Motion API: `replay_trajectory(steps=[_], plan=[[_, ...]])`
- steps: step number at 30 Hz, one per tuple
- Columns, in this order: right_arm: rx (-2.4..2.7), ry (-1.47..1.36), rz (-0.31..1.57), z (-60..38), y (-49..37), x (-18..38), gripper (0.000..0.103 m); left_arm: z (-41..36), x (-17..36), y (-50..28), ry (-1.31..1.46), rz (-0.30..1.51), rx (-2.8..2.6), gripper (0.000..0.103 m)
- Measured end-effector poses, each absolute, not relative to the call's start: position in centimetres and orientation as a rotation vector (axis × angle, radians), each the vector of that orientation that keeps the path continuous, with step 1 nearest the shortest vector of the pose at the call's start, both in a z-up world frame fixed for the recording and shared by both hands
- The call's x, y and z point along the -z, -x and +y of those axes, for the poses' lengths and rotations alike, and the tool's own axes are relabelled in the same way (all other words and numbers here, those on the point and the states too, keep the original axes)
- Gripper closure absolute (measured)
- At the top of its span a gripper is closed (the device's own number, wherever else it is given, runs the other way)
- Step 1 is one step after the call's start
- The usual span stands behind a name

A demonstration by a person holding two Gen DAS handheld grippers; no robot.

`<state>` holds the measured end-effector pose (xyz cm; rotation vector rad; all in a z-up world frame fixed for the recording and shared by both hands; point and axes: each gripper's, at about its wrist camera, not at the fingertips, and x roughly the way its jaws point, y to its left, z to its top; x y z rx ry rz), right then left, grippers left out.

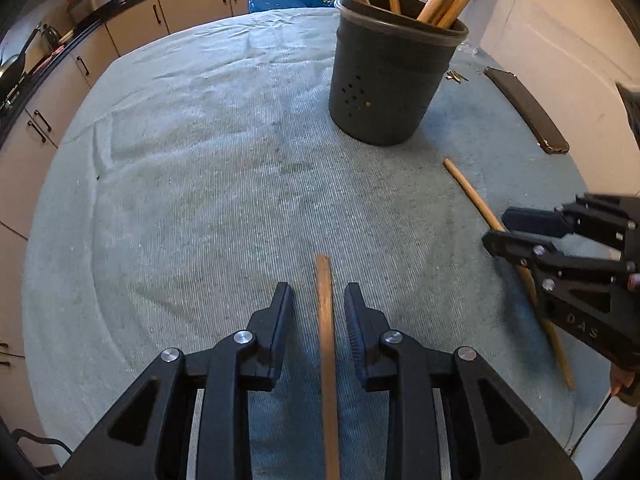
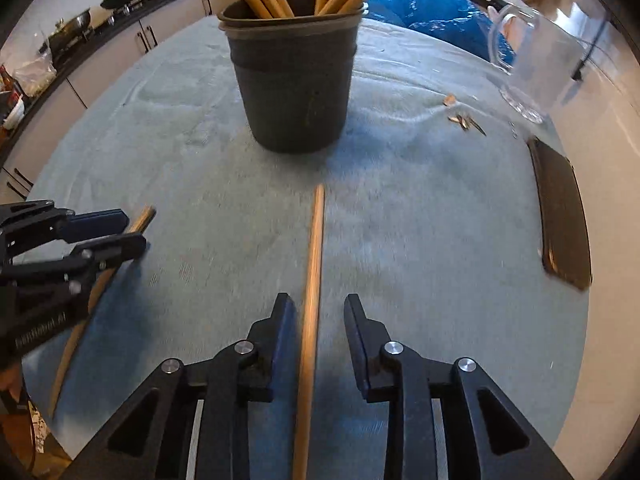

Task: Organize utensils
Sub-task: 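Grasp the last chopstick with the left gripper while the right gripper grasps the other, then carry both chopsticks over the grey cup and open both grippers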

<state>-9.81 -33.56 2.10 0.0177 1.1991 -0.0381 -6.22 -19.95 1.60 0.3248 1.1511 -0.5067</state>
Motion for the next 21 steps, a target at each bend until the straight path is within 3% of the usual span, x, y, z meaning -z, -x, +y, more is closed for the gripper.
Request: replay_trajectory(steps=[4, 8, 9, 10, 11, 21], plan=[[0.04, 0.003, 1.256, -33.1, 8.0, -2.1, 0.076, -20.5, -1.5, 6.5, -0.37, 1.126, 0.505, 0.077], [0.029, -0.018, 1.29, -32.8, 6.7, -2.2, 0.086, -20.2, -1.5, 6.2, -0.345, 1.114, 0.503, 0.077], [0.026, -0.02, 1.285, -32.6, 6.6, -2.2, 0.089, -20.2, -1.5, 6.2, -0.342, 1.109, 0.501, 0.08], [0.026, -0.022, 1.276, -32.5, 6.5, -2.3, 0.094, -20.0, -1.5, 6.3, -0.341, 1.102, 0.497, 0.096], [0.032, -0.023, 1.263, -32.4, 6.5, -2.3, 0.096, -19.6, -1.7, 6.4, -0.329, 1.11, 0.503, 0.097], [0.006, -0.176, 1.0, -32.6, 11.4, -6.2, 0.097, -15.5, -7.1, 9.3, -0.151, 0.97, 0.519, 0.097]])
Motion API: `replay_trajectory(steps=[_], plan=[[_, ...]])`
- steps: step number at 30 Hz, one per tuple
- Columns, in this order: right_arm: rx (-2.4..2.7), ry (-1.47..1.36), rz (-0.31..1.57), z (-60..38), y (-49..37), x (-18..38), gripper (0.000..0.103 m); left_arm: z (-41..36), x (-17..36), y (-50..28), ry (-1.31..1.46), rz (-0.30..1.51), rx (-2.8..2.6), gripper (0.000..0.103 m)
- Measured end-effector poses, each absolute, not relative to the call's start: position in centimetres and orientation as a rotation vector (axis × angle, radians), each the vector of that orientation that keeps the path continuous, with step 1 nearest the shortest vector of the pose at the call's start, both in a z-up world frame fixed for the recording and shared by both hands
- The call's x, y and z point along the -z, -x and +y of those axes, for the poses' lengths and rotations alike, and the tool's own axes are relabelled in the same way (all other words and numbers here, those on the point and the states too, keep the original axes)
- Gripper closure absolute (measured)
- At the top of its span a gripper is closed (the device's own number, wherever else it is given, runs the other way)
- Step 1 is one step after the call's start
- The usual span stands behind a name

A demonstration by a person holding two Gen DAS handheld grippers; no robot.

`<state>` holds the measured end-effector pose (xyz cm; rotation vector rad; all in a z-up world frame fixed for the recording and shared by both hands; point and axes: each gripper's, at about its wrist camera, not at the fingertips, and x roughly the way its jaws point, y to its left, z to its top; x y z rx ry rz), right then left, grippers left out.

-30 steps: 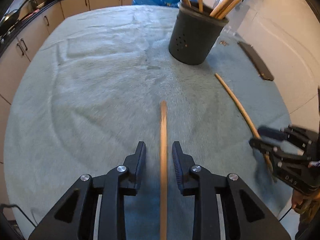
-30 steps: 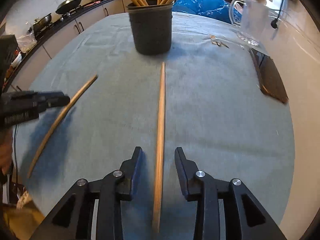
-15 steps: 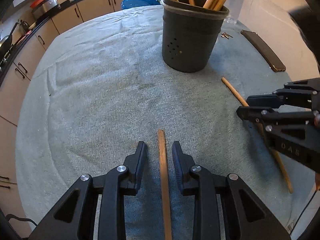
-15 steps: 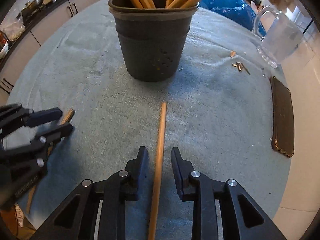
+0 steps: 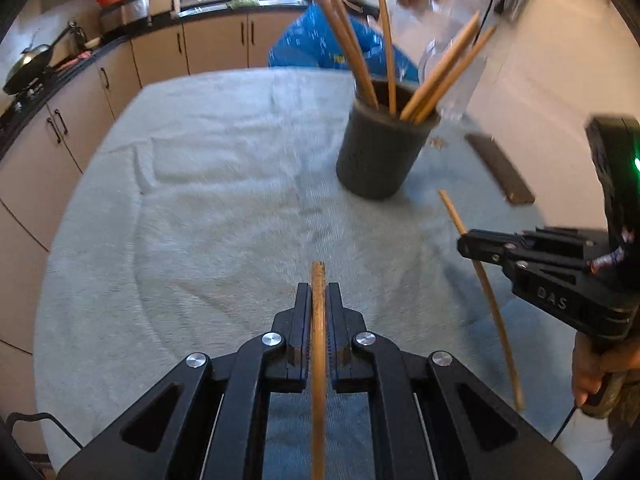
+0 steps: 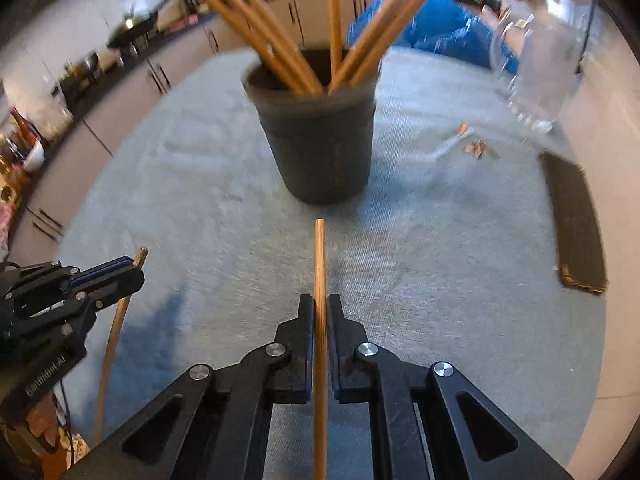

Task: Organize utensils
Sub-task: 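Carry both chopsticks over the grey cup and open both grippers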

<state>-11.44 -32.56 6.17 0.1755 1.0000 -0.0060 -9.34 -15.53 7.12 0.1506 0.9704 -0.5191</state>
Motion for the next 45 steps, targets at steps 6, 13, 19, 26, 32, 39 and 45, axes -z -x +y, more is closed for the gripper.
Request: replay_trajectory(steps=[6, 13, 19, 26, 32, 39, 45], plan=[[0.018, -0.177, 0.815, -31.5, 15.8, -10.4, 0.097, -14.5, -11.0, 11.7, -0.091, 0.844, 0.532, 0.097], [0.019, -0.184, 0.672, -31.1, 19.7, -13.9, 0.097, -13.8, -14.5, 15.2, -0.077, 0.725, 0.546, 0.097], [0.012, -0.188, 0.622, -30.8, 22.3, -15.0, 0.096, -13.0, -16.8, 17.5, -0.056, 0.637, 0.557, 0.097], [0.019, -0.21, 0.551, -31.3, 23.0, -16.0, 0.096, -12.5, -19.6, 18.7, 0.002, 0.567, 0.581, 0.097], [0.039, -0.253, 0.487, -32.3, 21.9, -17.4, 0.096, -12.9, -21.6, 16.8, 0.056, 0.534, 0.578, 0.097], [0.065, -0.327, 0.361, -34.7, 18.7, -20.9, 0.096, -14.6, -25.1, 13.0, 0.095, 0.445, 0.544, 0.097], [0.103, -0.368, 0.241, -36.5, 14.5, -23.5, 0.096, -16.9, -27.9, 8.4, 0.147, 0.364, 0.512, 0.097]])
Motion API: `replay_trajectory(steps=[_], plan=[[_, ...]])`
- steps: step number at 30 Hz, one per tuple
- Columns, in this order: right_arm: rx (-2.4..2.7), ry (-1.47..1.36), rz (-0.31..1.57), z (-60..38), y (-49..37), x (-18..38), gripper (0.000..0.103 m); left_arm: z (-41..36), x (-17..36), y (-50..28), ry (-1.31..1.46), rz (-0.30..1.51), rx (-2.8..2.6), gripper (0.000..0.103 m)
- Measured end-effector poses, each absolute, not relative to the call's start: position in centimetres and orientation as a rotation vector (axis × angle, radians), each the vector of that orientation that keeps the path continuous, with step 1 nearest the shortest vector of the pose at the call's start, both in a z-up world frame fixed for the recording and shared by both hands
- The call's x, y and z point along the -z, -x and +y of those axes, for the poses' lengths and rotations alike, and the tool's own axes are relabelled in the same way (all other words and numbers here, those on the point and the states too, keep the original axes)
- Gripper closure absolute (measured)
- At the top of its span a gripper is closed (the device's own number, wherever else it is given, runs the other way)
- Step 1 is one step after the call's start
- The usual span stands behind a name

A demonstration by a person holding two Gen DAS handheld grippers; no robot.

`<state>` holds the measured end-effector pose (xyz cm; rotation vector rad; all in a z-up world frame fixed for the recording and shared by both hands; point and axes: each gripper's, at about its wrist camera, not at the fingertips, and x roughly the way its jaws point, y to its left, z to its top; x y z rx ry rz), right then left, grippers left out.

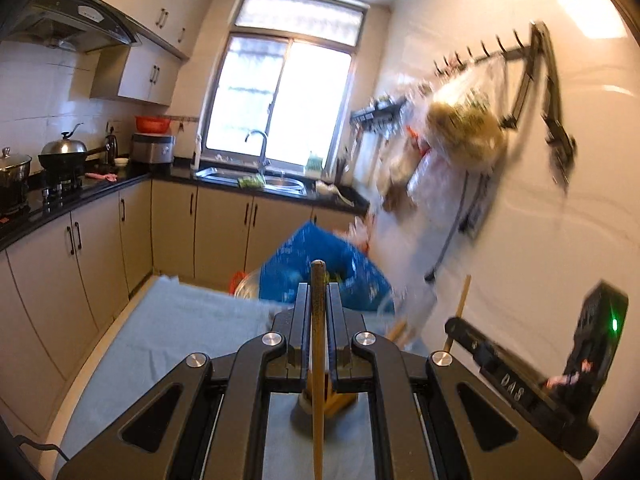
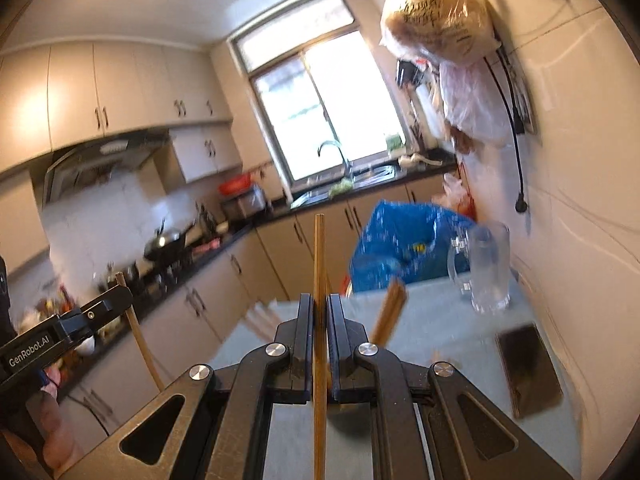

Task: Organize utensils
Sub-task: 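Carry both chopsticks over the grey cup and open both grippers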

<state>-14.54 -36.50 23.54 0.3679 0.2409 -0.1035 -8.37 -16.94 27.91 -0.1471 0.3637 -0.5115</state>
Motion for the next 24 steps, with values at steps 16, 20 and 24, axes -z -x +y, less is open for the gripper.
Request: replay_trajectory(steps=[16, 20, 24], plan=[[0.217, -0.355, 0.201, -38.9, 5.3, -20.6, 0.096, -23.9, -25.0, -2.4, 0.183, 0.377, 0.433, 0.097], [0.212, -0.347, 0.23, -38.8, 5.0, -19.5, 0.096, -24.0, -23.6, -3.4, 0.181, 0.424, 0.43, 0.096], [0.2, -0.354, 0.254, -38.7, 5.0, -18.9, 0.096, -23.7, -23.4, -3.3, 0.183, 0.437, 0.426, 0.097]])
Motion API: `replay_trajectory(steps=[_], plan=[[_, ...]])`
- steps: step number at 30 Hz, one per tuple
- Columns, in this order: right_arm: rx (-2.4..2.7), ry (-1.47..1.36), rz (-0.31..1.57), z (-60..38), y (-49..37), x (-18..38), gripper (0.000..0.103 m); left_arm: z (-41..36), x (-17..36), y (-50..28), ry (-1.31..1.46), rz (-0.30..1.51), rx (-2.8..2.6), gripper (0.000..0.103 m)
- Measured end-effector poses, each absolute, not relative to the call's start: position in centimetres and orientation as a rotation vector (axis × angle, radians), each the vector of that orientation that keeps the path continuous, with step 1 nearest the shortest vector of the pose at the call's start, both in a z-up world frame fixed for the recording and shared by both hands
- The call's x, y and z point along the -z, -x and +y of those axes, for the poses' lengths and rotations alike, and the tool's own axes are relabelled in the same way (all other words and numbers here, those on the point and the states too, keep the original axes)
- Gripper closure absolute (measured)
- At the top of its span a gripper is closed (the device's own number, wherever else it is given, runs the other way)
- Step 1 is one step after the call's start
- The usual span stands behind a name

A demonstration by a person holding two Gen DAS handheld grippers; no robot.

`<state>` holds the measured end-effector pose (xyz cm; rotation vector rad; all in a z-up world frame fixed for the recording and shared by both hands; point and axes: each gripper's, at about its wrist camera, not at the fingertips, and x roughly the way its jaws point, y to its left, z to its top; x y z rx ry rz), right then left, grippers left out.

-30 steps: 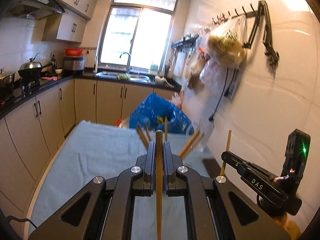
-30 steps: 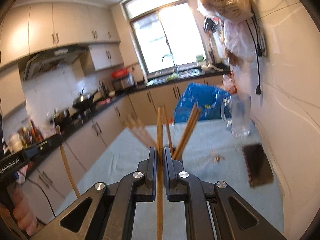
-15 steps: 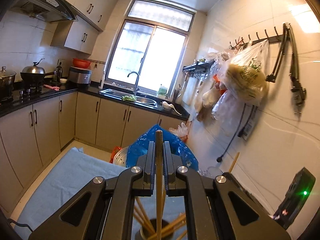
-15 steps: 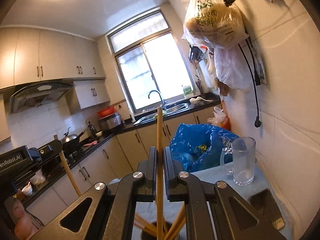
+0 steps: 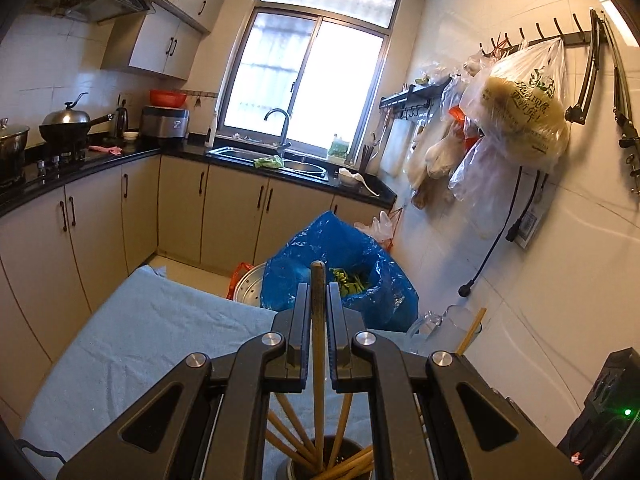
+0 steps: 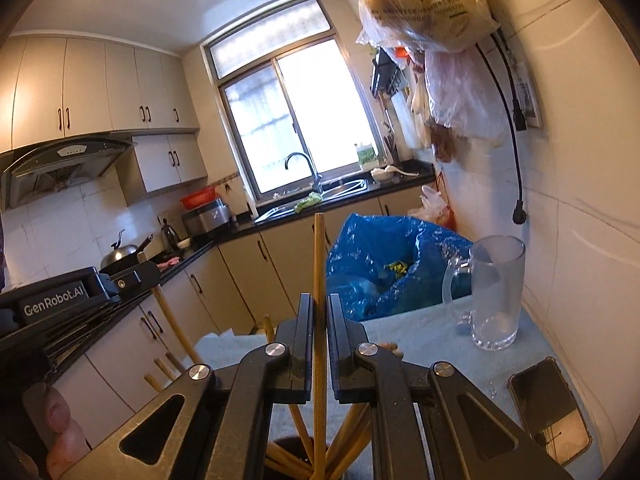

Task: Organize utensils

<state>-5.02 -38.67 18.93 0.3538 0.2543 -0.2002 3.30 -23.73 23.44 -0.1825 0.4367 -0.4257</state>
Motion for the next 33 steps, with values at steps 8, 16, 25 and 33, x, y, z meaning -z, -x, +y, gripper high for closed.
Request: replay_trajectory(steps=[8, 16, 25, 33], plan=[[0.191, -0.348, 0.25, -37.9, 6.6, -19.8, 0.082, -21.9, -25.5, 0.6, 0.175, 0.396, 0.428, 0.095], [0.199, -0.347, 0.204, -37.2, 11.1, -21.9, 0.068, -17.7, -27.3, 7.4, 0.174, 0.308, 0.41, 0.057], [0.211, -0.341, 0.226, -35.5, 16.7, -21.4, 0.055, -13.8, -24.9, 13.3, 0.118, 0.327, 0.316, 0.034], [0.227, -0.379, 0.288, -33.9, 20.9, -19.0, 0.05, -11.1, -21.2, 16.6, 0.109, 0.39, 0.228, 0.024]])
